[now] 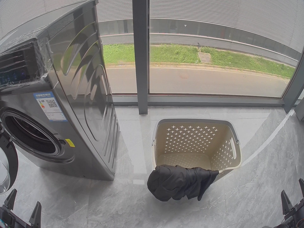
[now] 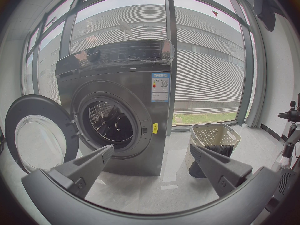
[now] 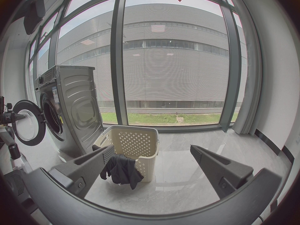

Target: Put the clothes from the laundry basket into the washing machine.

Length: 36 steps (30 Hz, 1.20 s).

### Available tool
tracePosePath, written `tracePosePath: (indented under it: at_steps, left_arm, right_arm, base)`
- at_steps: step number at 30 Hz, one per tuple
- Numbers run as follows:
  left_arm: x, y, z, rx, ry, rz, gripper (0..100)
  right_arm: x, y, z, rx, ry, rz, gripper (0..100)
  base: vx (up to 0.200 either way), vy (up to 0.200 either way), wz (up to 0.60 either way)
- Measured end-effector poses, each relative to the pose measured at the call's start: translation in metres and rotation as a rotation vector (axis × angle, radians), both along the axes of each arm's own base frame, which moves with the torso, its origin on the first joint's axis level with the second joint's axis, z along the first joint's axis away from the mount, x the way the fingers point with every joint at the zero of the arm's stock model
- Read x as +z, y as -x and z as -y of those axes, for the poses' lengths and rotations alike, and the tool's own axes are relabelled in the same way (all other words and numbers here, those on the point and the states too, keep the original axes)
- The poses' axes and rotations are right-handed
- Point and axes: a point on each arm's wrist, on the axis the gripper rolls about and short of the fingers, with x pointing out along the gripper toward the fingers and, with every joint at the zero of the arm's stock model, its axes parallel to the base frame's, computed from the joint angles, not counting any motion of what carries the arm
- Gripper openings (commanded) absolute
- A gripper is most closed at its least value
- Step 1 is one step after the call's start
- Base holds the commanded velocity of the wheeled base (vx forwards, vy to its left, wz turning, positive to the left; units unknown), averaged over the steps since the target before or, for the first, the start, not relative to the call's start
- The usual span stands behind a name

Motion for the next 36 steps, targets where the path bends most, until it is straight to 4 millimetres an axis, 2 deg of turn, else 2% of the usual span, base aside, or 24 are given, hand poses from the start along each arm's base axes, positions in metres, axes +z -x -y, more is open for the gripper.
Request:
tracePosePath:
  at_steps: [8,13,32,36]
  left_arm:
    - [0.0,0.0,0.0,-0.001,0.0,0.0,100]
    - [0.0,0.0,0.0,0.0,0.001,0.0,100]
    - [0.0,0.0,0.0,-0.001,0.001,0.0,100]
    - [0.0,0.0,0.0,0.0,0.001,0.0,100]
  right_arm:
    - [0.0,0.0,0.0,-0.001,0.001,0.0,100]
    - [0.0,0.0,0.0,-0.001,0.001,0.0,100]
    - [0.0,0.0,0.0,0.006,-0.008,0.004,100]
    - [0.013,0.003,0.0,0.017,-0.016,0.062,100]
  base:
    - [0.0,0.0,0.0]
    - [-0.2,-0.2,0.0]
    - [0.0,0.0,0.0]
    - [0.0,0.0,0.0]
